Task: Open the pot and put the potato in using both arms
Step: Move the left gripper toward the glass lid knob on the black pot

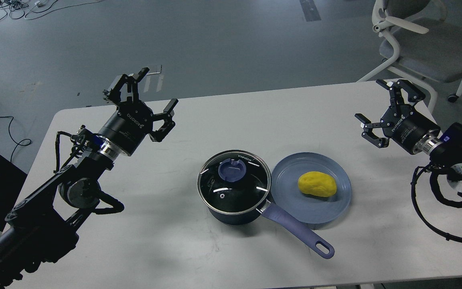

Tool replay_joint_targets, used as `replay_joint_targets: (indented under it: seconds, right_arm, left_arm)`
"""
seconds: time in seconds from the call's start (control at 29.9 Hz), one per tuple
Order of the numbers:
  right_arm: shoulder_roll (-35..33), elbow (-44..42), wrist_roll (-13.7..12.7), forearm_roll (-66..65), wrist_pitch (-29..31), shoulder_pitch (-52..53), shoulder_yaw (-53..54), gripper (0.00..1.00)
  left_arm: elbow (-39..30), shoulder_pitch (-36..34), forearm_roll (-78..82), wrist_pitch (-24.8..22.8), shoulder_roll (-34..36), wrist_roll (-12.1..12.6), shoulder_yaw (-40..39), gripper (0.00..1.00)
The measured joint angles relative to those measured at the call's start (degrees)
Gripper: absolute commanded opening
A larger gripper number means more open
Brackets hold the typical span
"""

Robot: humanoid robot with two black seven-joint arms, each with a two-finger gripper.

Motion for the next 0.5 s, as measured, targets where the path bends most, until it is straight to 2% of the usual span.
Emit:
replay_joint_targets:
  seconds: [0.27,0.5]
  right_arm:
    - [0.54,-0.18,0.0,-0.03,0.0,-0.35,0.5,1.0]
    - [0.33,-1.56,0.0,-0.03,0.0,-0.85,0.62,1.0]
  left_arm:
    - [0.23,0.51,0.0,0.13,-0.91,0.0,-0.53,0.98]
    - [3.81,2.89,-0.44,-2.55,-0.36,0.05,-0.17,0.98]
